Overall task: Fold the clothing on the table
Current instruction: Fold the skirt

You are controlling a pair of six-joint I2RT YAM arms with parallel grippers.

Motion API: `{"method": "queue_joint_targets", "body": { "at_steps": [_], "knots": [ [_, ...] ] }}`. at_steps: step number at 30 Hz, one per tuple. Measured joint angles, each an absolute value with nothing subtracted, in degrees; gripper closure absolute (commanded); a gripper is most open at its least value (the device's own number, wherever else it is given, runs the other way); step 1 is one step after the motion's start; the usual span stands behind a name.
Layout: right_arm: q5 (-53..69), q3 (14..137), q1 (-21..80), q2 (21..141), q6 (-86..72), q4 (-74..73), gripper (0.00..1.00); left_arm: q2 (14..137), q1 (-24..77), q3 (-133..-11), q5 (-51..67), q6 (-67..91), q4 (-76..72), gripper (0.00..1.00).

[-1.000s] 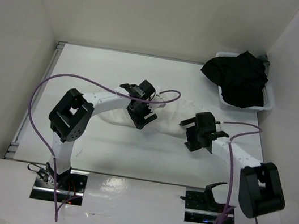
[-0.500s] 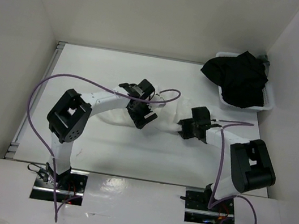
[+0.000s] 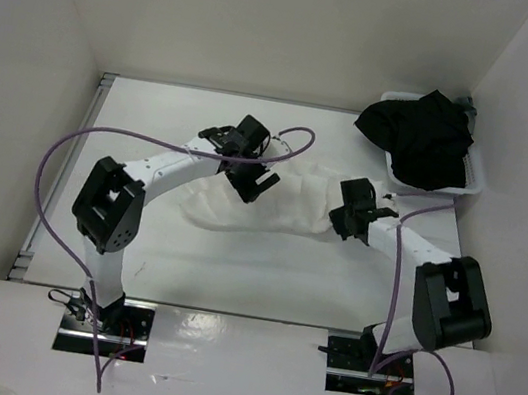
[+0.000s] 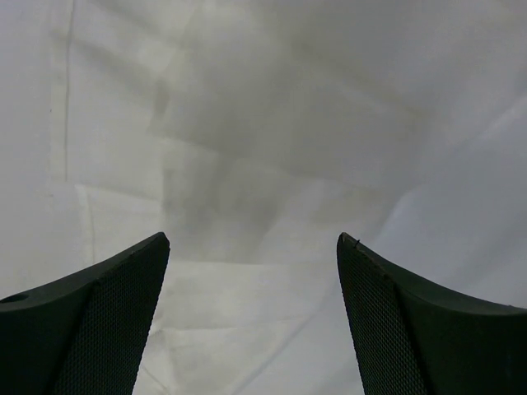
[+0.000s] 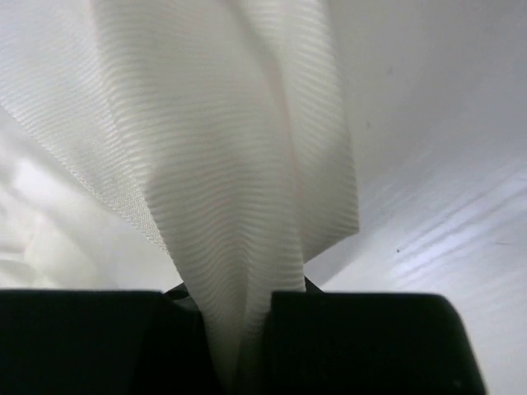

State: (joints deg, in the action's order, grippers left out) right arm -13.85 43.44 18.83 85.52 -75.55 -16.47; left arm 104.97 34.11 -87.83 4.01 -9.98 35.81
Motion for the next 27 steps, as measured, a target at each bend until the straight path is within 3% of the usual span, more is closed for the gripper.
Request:
{"method": "queue_joint_targets", "body": {
  "at_steps": [9, 18, 27],
  "knots": [
    [-29.6, 50.6, 26.4, 69.7, -65.5, -27.4, 1.0, 114.6, 34.6, -87.4, -3.8, -7.5, 34.8, 0.11],
    [-43.2, 61.1, 50.7, 83.6, -47.5, -26.0, 0.97, 119.3, 35.2, -88.5, 1.0, -7.2, 33.0, 0.23],
    [-43.0, 60.6, 56.4, 85.8, -29.9, -16.6, 0.96, 119.5, 28.9, -88.5, 11.8, -7.2, 33.9, 0.22]
  ]
}}
